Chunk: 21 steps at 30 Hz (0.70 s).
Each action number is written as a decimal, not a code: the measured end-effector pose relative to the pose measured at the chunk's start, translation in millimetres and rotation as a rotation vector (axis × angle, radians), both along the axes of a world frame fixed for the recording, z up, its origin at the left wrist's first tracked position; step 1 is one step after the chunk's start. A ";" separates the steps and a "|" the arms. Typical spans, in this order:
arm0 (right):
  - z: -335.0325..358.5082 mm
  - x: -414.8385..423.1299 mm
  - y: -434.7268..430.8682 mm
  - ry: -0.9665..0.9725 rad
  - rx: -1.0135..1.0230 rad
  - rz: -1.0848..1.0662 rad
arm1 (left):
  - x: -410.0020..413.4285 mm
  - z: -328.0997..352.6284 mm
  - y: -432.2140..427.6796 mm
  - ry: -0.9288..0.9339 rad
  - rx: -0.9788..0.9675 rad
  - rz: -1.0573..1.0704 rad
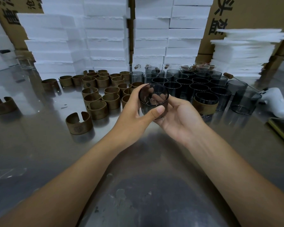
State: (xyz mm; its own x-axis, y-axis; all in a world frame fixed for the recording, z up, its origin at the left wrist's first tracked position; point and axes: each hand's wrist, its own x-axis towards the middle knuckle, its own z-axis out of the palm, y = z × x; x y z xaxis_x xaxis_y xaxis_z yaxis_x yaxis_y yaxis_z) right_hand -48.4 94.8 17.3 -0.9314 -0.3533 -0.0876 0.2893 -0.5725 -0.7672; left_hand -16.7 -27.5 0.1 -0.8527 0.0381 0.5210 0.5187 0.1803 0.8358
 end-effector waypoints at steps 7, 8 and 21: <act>3.0 7.0 -2.1 -0.012 0.068 0.087 | 3.7 4.0 2.9 -0.011 0.051 -0.011; 2.7 7.8 -2.7 -0.018 0.103 0.095 | 3.5 3.8 2.5 -0.012 0.051 -0.009; -2.4 2.9 -2.8 -0.096 0.359 -0.010 | -1.0 0.1 -3.8 0.046 -0.049 0.046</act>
